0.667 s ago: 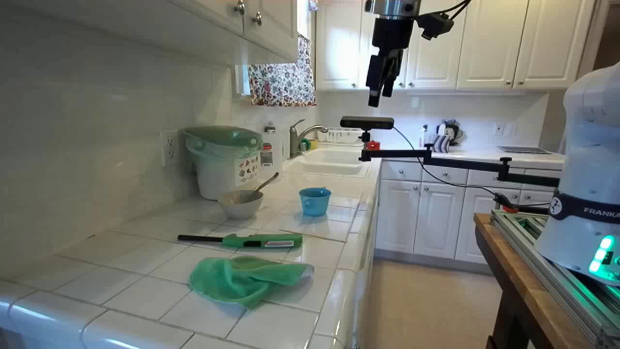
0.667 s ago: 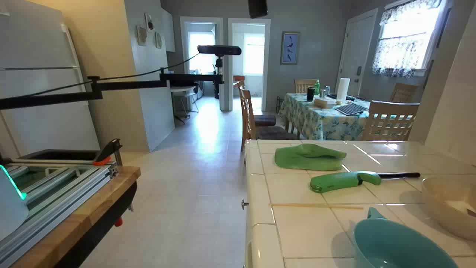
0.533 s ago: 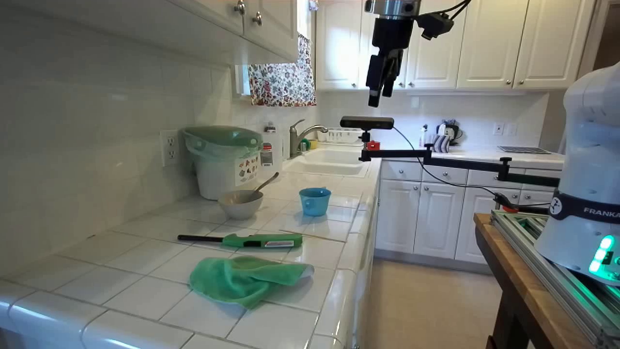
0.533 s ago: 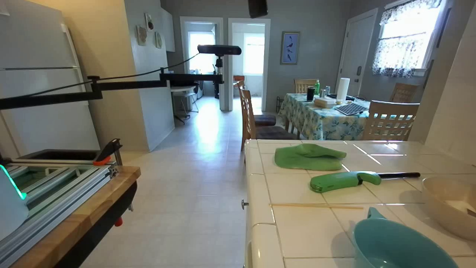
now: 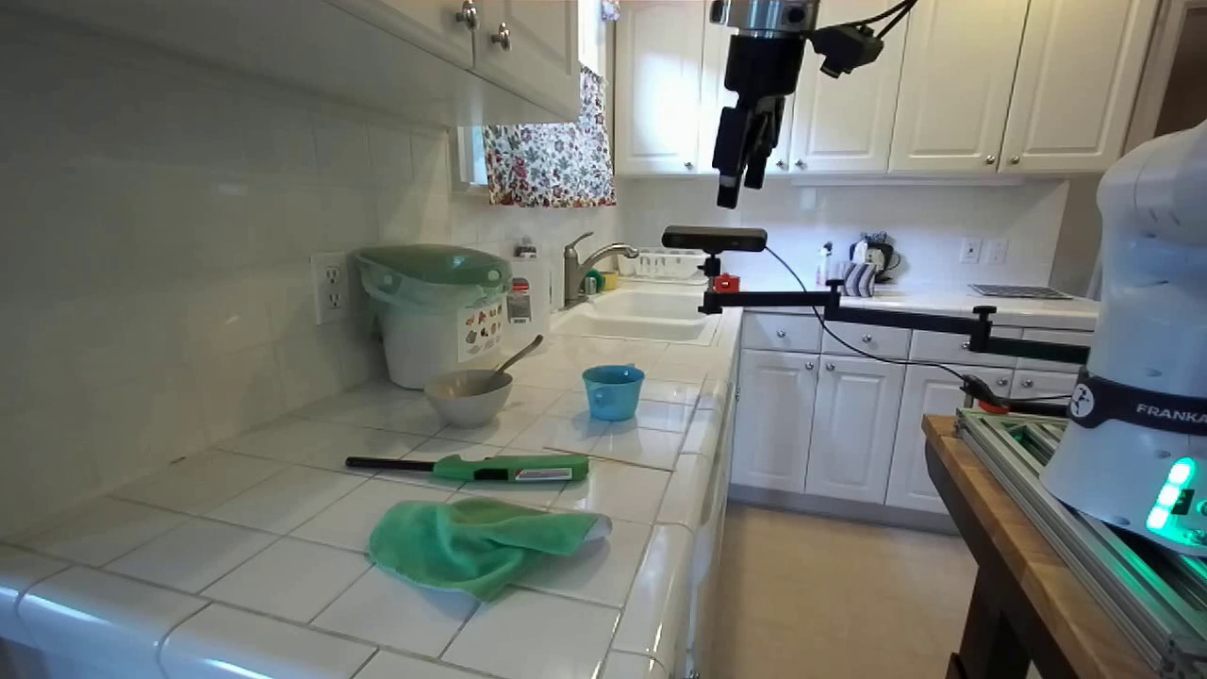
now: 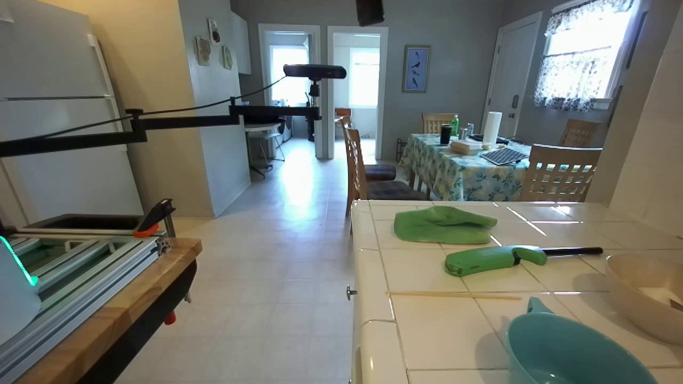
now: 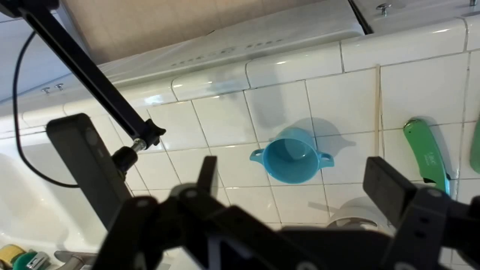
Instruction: Open the cabinet's left door
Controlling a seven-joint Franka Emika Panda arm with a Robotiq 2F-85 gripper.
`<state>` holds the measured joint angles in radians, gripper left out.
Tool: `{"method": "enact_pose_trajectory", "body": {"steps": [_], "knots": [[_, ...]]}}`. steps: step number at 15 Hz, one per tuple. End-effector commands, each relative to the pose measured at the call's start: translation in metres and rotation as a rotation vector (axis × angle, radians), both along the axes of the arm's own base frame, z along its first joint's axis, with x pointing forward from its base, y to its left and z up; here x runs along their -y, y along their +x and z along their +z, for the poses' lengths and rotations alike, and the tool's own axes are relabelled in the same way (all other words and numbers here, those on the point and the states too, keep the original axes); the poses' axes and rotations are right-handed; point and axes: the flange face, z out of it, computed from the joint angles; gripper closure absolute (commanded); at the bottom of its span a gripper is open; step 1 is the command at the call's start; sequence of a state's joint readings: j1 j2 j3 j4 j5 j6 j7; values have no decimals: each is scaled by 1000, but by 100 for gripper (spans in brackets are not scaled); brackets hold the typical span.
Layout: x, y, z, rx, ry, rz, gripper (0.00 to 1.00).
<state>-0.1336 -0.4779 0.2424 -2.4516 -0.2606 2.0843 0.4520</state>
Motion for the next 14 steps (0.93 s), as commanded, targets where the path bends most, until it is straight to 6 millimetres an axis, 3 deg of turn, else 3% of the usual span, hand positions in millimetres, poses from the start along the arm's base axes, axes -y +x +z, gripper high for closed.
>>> {"method": "enact_pose_trajectory", "body": {"steps": [1, 5, 10, 14], "knots": [[0, 0, 1, -1, 0, 0, 0], [-12, 56, 18, 85, 109, 66, 0], [-35, 144, 65, 290, 256, 282, 0], [-29, 183, 101, 355, 381, 410, 0]]}}
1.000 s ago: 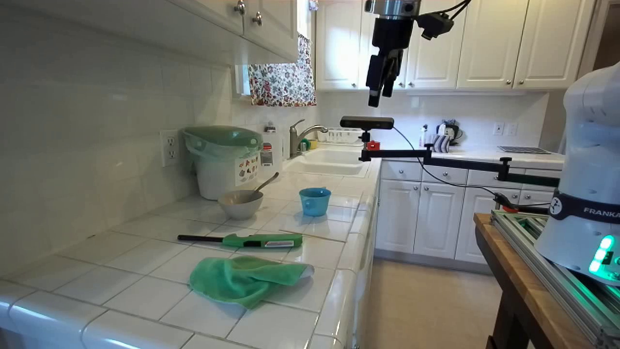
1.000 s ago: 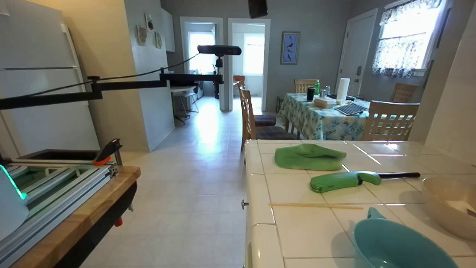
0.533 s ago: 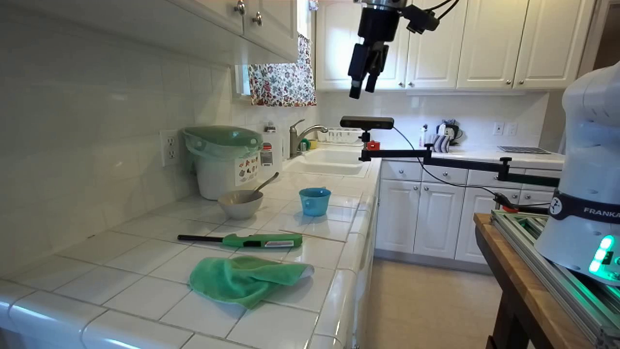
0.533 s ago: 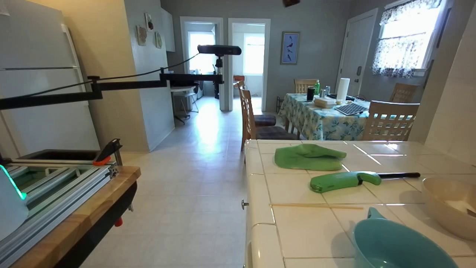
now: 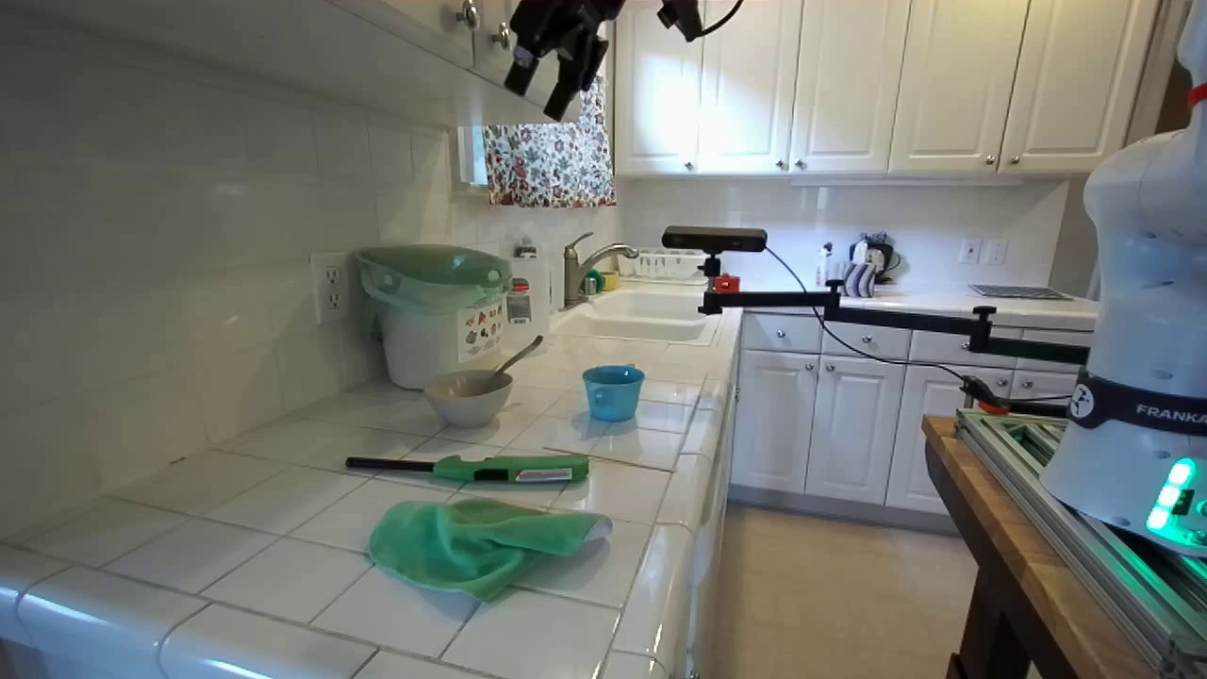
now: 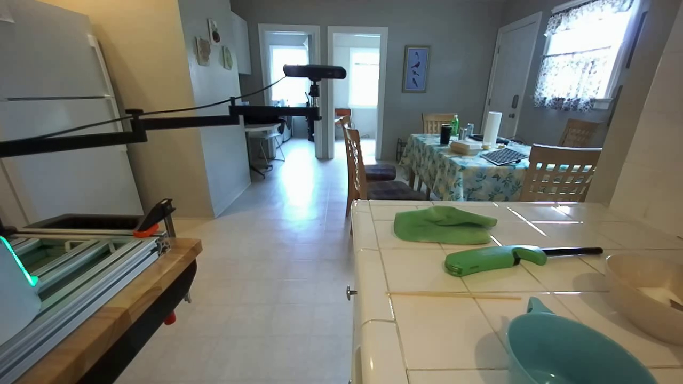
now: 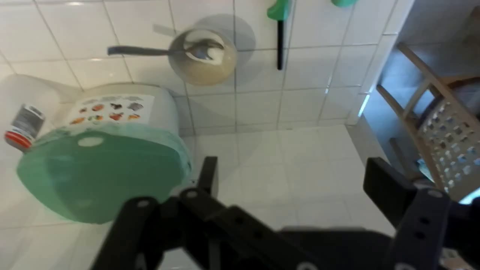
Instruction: Open the cabinet's left door
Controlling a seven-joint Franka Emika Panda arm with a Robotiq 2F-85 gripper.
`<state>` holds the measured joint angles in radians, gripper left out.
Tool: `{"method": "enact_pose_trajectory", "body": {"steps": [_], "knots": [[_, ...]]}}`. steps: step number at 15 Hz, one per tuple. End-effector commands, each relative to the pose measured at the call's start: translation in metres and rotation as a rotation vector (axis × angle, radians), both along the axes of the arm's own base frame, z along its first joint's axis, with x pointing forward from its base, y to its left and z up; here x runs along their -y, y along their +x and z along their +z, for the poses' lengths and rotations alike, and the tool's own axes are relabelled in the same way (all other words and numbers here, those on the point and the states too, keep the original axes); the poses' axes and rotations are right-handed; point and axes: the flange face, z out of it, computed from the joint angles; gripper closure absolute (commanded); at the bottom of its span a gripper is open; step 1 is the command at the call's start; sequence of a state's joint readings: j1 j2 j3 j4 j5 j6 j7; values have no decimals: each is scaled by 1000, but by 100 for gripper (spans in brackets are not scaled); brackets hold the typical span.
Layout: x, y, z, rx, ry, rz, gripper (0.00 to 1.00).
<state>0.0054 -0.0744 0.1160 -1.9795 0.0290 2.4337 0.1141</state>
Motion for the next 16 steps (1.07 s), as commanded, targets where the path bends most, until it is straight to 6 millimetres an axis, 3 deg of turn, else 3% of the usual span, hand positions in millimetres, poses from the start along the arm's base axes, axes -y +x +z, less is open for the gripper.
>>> {"method": "enact_pose_trajectory", "body": {"steps": [1, 5, 7, 12, 16], "knots": [[12, 26, 30, 19, 66, 113, 0], [58, 22, 58, -19, 27, 63, 0], [69, 24, 64, -31, 54, 74, 0], [48, 32, 62, -20, 82, 84, 0], [34, 40, 80, 86, 73, 63, 0]]}}
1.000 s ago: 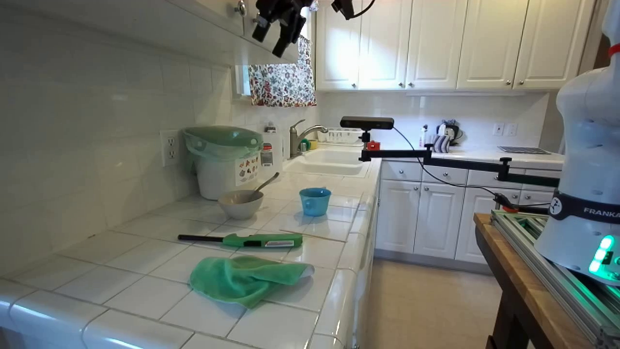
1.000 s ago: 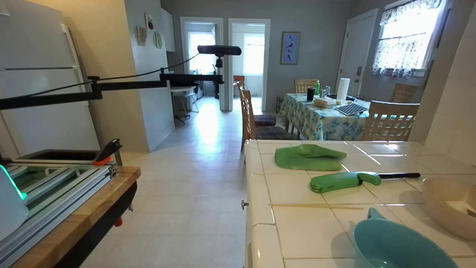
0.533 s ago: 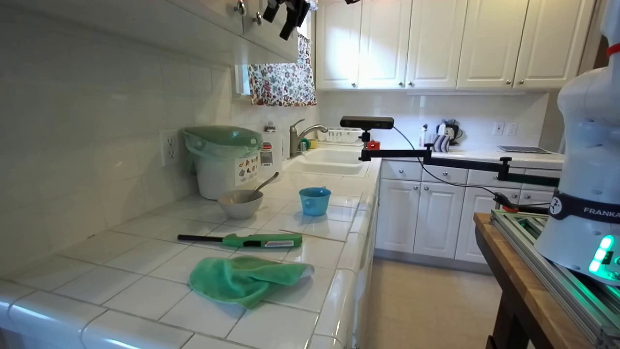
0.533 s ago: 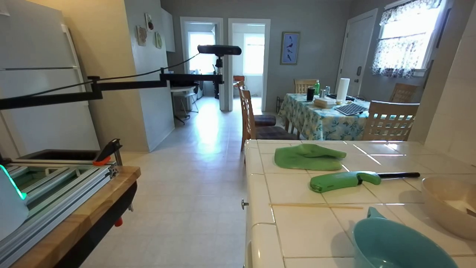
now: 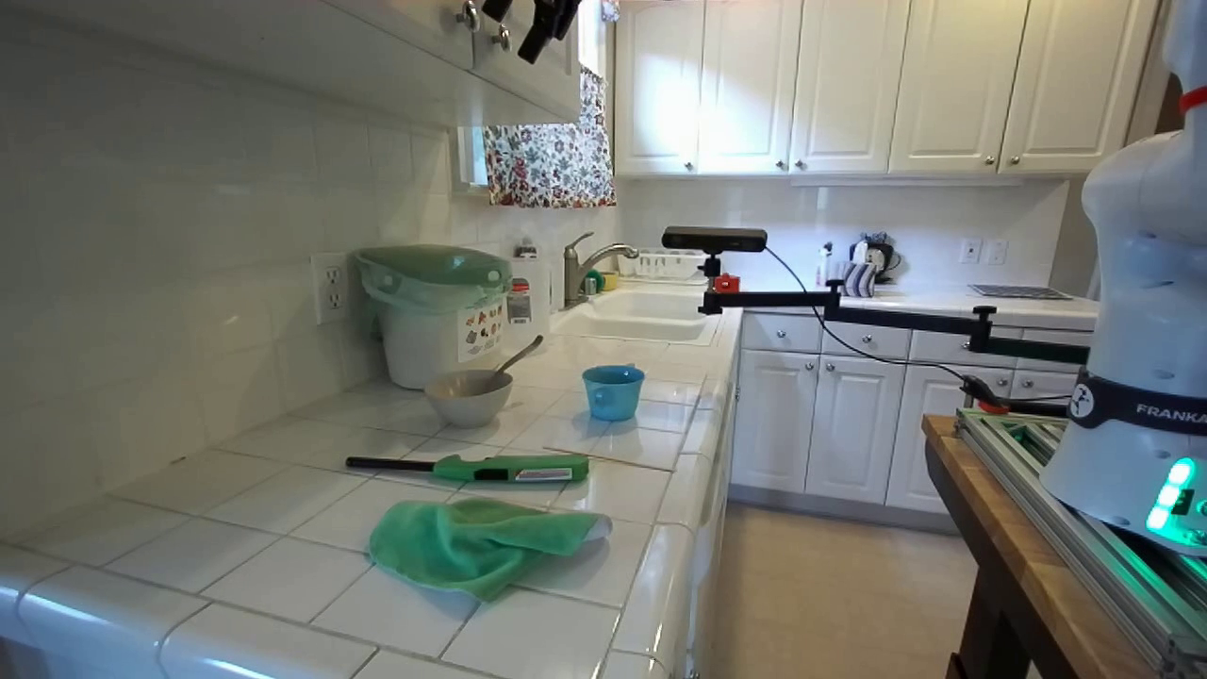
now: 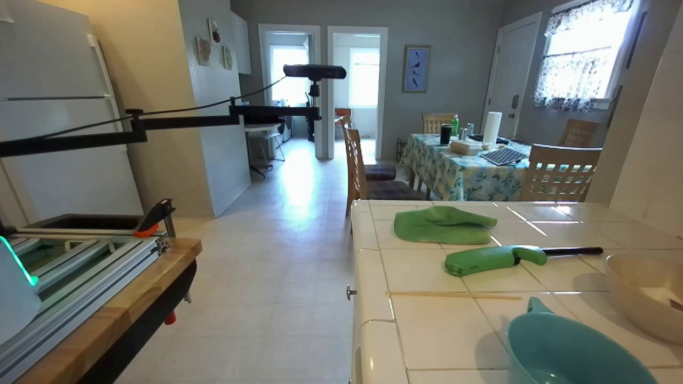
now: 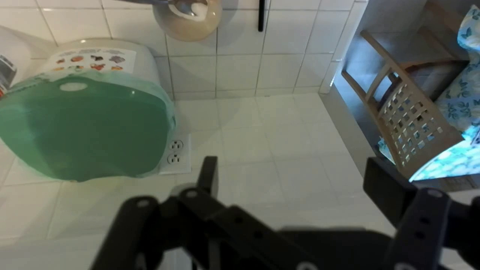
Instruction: Open the cabinet's left door
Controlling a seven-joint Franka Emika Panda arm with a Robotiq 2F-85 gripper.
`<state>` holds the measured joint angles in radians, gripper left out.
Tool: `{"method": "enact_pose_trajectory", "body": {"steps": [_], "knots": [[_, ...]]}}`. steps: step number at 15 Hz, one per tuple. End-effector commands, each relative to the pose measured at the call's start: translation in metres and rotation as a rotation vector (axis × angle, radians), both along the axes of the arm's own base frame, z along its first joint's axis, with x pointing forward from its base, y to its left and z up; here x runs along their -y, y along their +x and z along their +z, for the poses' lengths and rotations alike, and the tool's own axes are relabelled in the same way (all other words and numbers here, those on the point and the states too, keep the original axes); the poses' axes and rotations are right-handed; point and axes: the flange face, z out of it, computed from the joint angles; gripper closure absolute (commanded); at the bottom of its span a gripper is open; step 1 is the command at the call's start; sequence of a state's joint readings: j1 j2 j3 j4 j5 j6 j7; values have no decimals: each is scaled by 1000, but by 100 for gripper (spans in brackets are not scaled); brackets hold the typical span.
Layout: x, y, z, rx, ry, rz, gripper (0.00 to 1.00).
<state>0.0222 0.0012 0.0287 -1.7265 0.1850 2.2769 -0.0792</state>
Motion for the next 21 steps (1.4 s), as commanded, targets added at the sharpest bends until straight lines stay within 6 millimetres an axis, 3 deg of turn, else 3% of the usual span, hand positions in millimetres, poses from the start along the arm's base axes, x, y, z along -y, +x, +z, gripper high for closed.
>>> {"method": "enact_pose_trajectory", "body": {"steps": [1, 8, 16, 21], "knots": [[-2, 10, 16, 75, 11, -12, 0], [27, 19, 27, 120, 61, 27, 0], [11, 45, -4, 113, 197, 116, 0], [16, 46, 5, 145, 182, 91, 0]]}}
